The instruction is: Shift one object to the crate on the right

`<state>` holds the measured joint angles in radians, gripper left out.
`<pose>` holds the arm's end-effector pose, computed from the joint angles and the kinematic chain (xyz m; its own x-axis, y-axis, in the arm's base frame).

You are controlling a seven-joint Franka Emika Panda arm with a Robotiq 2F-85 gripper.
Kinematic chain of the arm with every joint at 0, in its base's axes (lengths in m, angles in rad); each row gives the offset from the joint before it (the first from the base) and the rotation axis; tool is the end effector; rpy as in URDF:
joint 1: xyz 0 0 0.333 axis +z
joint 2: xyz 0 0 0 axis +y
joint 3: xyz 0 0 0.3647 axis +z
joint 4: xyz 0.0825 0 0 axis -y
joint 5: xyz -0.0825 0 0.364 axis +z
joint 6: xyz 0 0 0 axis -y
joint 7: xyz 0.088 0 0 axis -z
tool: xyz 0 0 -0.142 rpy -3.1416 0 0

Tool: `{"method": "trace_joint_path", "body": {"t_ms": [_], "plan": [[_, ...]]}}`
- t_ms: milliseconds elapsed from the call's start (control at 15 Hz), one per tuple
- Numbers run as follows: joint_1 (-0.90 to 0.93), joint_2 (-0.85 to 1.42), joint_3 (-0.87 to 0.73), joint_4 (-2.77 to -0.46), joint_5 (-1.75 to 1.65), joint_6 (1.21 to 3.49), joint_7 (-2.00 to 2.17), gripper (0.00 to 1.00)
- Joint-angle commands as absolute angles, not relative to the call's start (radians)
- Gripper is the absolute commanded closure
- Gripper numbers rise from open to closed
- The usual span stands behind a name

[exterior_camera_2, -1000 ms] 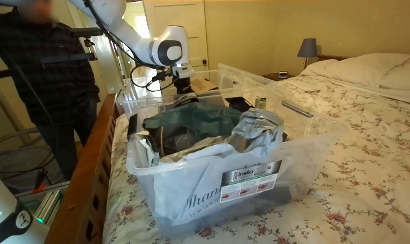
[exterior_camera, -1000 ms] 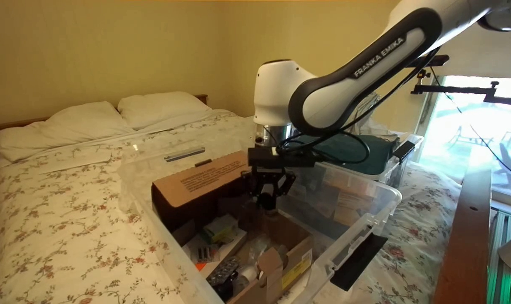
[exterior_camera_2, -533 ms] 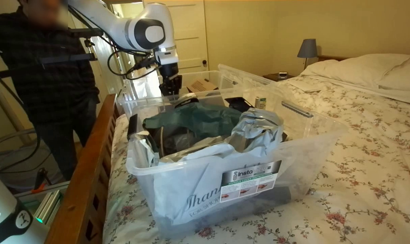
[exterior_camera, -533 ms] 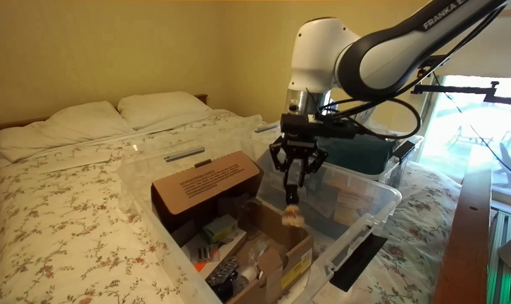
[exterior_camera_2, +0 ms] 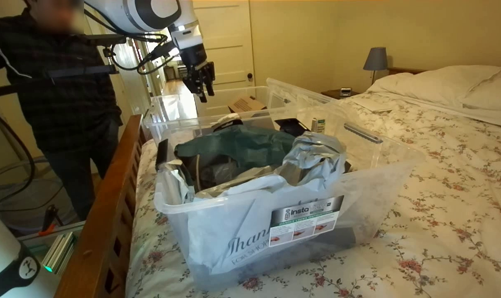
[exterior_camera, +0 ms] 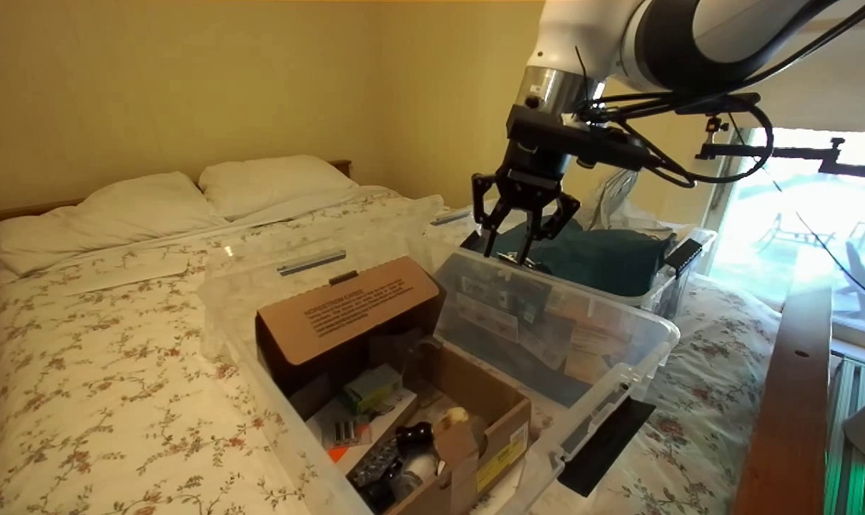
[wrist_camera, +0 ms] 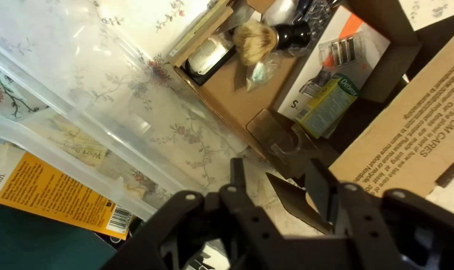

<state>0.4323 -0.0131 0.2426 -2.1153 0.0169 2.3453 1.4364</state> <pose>0.4311 0.3464 0.4686 0.7149 -0.6989 0.0209 -0.6751 -0.6978 -0.2396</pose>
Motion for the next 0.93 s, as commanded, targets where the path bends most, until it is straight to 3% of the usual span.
{"method": "trace_joint_path", "body": {"t_ms": [0,200,867], "plan": [[0.409,0.034,0.303,-2.115,0.007,2.396,1.421,0.2],[0.429,0.122,0.338,-2.076,-0.054,2.422,1.417,0.02],[0.547,0.588,0.313,-1.623,-0.146,2.268,1.134,0.0]]}}
